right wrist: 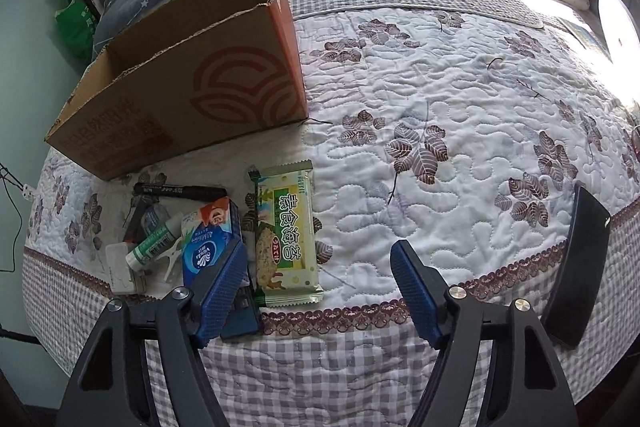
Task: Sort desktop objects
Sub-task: 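Grasp the green seaweed snack with the right gripper and drop it into the box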
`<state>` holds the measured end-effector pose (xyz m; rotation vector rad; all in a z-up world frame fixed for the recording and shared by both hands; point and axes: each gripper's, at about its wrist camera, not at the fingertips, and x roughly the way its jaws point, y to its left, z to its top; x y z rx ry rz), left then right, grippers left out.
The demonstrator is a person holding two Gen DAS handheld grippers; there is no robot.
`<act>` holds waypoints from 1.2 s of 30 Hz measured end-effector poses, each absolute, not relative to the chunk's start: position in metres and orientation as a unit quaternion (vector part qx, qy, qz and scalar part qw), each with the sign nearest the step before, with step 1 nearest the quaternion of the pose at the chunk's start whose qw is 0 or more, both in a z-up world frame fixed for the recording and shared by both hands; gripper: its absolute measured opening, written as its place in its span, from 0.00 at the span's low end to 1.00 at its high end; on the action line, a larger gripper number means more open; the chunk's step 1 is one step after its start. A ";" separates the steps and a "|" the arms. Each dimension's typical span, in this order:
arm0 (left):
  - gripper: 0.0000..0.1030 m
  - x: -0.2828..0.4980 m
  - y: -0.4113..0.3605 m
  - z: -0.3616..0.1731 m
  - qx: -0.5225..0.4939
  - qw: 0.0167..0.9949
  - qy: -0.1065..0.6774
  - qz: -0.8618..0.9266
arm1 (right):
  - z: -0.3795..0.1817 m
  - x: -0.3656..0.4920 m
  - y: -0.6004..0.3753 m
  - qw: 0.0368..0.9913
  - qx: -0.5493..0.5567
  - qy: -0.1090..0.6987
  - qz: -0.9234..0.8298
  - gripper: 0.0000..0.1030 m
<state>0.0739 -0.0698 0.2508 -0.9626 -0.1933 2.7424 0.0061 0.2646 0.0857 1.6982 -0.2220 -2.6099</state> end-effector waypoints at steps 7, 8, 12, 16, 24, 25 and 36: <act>1.00 0.070 -0.085 0.239 -0.348 0.124 -0.108 0.923 | 0.056 -0.012 0.237 0.007 0.542 0.007 -0.840 0.69; 1.00 0.070 -0.086 0.238 -0.353 0.123 -0.112 0.921 | 0.050 -0.015 0.234 0.004 0.546 0.011 -0.838 0.69; 1.00 0.068 -0.086 0.239 -0.349 0.119 -0.111 0.923 | 0.034 -0.025 0.228 0.011 0.546 -0.010 -0.838 0.69; 1.00 0.066 -0.086 0.242 -0.347 0.117 -0.112 0.924 | 0.025 -0.029 0.213 0.022 0.553 0.014 -0.833 0.57; 1.00 0.067 -0.092 0.243 -0.347 0.118 -0.130 0.921 | 0.048 -0.008 0.217 0.017 0.524 0.020 -0.851 0.47; 1.00 0.068 -0.092 0.244 -0.346 0.120 -0.132 0.921 | 0.057 -0.005 0.217 0.016 0.516 0.018 -0.856 0.47; 1.00 0.074 -0.103 0.244 -0.344 0.114 -0.144 0.921 | 0.153 0.010 0.193 0.038 0.421 0.042 -0.905 0.47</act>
